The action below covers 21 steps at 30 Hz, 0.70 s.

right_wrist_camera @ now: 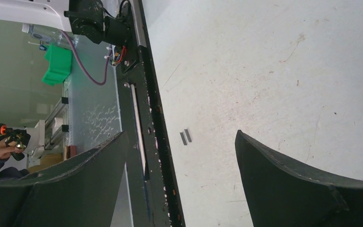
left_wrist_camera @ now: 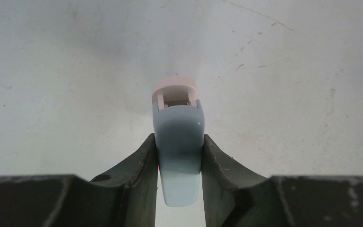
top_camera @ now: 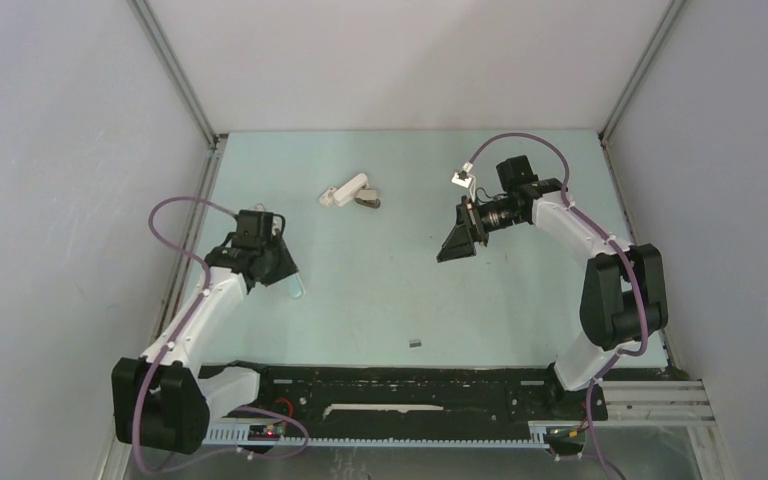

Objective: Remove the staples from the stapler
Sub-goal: Place the stapler at the center of the board.

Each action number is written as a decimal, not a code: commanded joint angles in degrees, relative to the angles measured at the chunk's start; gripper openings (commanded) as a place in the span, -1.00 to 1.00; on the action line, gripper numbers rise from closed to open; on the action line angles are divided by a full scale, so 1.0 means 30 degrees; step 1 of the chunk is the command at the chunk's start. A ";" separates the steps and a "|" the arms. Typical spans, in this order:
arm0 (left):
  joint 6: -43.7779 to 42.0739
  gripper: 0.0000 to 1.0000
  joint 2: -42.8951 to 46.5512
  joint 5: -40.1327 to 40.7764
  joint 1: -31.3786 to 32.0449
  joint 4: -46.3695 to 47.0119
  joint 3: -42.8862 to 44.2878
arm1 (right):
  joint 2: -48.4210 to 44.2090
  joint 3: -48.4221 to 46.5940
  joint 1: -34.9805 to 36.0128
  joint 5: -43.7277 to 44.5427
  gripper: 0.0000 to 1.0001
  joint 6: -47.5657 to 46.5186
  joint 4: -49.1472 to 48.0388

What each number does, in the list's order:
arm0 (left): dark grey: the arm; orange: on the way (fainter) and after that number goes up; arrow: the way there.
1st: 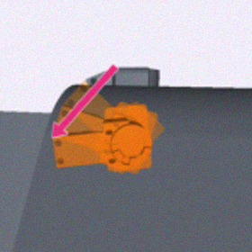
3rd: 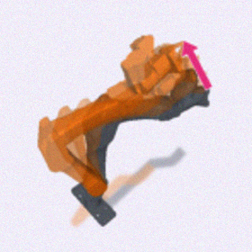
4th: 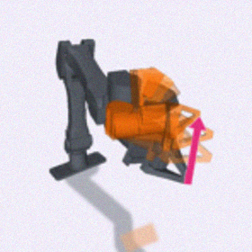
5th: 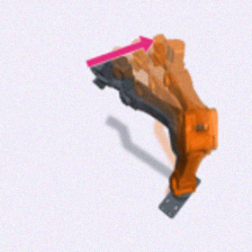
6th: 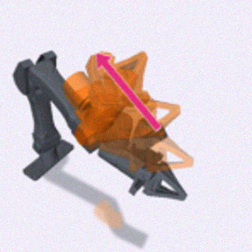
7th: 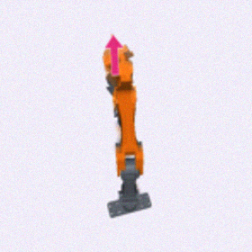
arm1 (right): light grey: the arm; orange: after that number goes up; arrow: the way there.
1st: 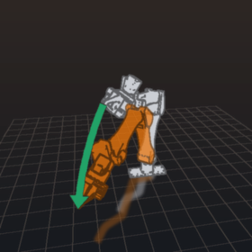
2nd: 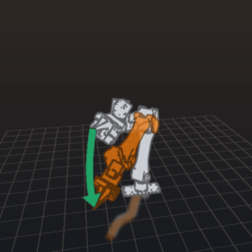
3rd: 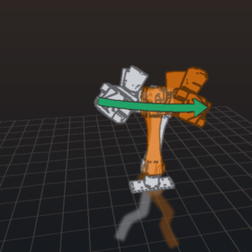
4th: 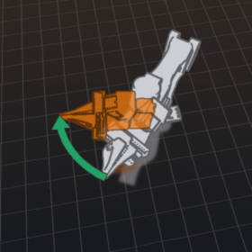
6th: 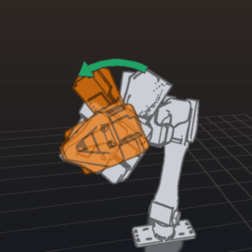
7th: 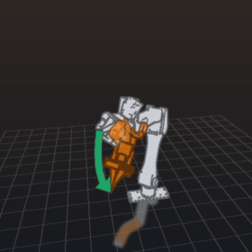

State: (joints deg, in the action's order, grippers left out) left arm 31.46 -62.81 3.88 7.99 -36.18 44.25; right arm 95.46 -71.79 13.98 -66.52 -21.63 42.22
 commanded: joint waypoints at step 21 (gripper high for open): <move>0.0727 -1.00 -0.4630 0.3326 -0.1293 -0.2741 0.2995 | -0.0326 -0.0357 -0.0118 0.0114 0.84 -0.0437 0.0018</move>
State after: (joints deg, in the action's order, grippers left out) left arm 32.99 -73.67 12.03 5.74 -44.42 48.84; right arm 95.46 -71.79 13.89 -65.98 -21.78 42.22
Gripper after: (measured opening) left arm 0.381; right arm 0.920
